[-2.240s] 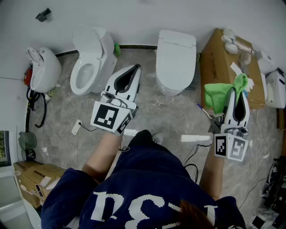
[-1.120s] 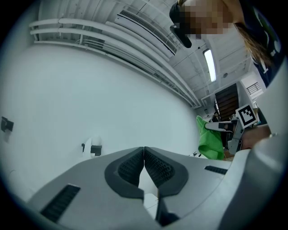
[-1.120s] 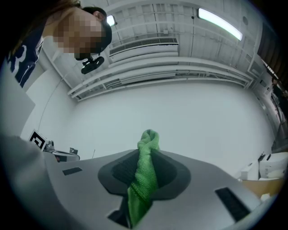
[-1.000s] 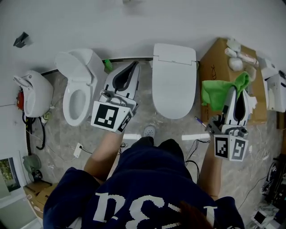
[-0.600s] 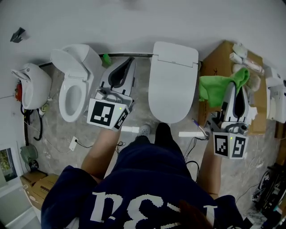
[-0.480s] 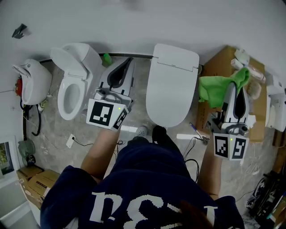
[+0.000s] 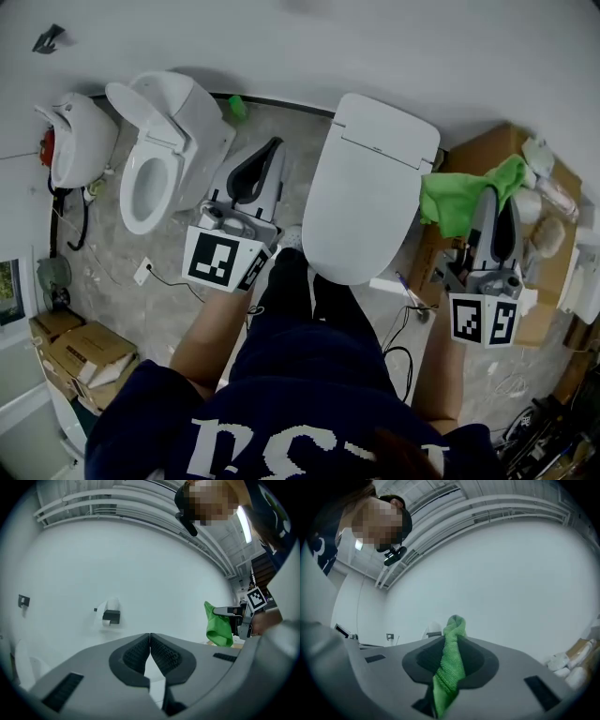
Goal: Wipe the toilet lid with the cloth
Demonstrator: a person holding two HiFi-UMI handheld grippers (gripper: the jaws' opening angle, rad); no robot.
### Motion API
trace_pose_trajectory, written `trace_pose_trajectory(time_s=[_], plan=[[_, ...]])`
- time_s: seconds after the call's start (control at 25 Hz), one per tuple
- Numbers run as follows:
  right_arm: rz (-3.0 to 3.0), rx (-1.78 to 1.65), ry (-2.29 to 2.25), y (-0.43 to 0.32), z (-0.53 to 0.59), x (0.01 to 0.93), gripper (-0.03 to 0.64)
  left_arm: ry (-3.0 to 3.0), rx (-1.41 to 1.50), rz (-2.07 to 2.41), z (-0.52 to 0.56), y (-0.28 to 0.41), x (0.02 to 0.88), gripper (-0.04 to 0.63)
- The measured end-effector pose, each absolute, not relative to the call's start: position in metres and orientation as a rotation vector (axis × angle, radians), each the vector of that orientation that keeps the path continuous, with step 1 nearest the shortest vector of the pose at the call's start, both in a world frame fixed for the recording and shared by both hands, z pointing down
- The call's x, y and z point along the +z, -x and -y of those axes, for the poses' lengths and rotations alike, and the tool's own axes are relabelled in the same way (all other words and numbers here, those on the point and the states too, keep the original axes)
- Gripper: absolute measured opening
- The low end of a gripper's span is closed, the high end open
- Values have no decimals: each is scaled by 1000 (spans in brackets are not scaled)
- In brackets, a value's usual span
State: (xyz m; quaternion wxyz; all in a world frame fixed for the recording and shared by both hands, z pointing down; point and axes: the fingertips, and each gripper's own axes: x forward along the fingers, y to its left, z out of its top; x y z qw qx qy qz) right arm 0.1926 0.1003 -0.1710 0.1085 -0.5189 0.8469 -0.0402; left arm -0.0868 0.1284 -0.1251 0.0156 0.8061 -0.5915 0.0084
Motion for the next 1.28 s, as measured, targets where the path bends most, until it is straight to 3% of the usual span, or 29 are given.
trace_pose_trajectory(time_s=[0.8,1.28], plan=[[-2543,-427,1627,-66,76,16,95,-2523,106,1628,62,140,9,21],[-2730,-731,1706,8,150,282,97,-2423,166,1612,98,163,170,21]])
